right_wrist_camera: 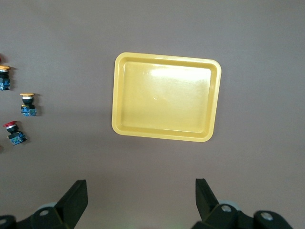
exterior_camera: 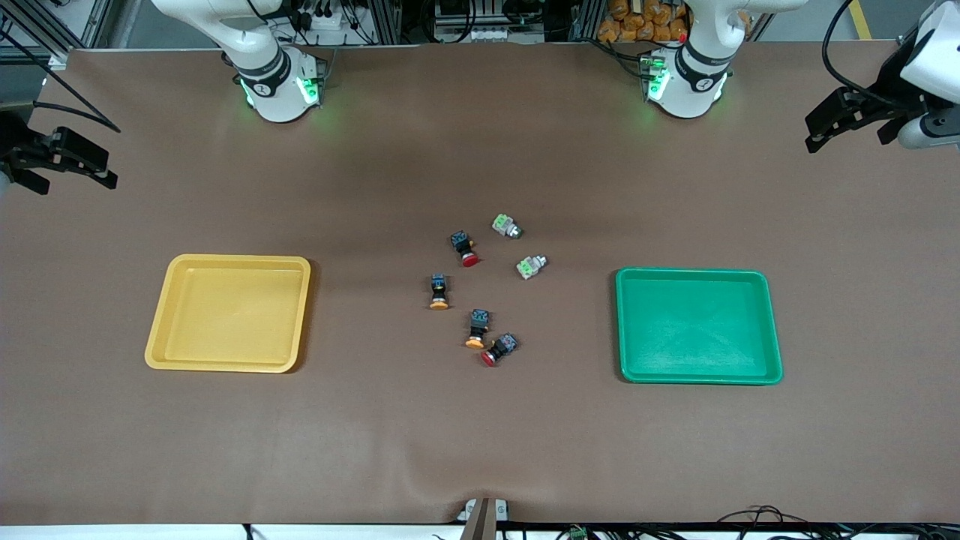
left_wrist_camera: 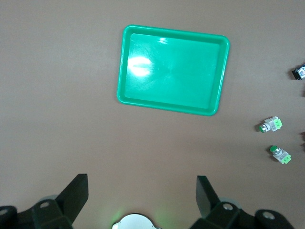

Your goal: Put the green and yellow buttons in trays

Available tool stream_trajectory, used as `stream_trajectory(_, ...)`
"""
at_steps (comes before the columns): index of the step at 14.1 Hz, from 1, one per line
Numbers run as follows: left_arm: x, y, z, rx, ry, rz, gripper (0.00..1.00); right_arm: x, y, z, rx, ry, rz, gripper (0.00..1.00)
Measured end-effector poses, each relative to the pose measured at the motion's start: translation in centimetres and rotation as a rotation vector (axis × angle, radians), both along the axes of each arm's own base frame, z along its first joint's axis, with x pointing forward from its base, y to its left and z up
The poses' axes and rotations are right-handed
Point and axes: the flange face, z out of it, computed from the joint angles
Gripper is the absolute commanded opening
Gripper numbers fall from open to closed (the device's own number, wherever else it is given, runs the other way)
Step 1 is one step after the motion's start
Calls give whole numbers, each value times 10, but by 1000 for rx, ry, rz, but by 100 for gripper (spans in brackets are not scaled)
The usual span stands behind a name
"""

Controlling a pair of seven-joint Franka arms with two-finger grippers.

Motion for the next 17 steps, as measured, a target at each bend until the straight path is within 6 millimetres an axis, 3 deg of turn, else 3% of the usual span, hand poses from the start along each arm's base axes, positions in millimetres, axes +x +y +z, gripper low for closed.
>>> stream_trajectory(11, 16, -1, -7, 1, 15, 1, 100, 0, 0, -1, 2, 3, 1, 100)
stream_trajectory(17, 30, 10, -28, 6, 64, 27, 100, 0, 0, -1, 2, 7, 1, 100)
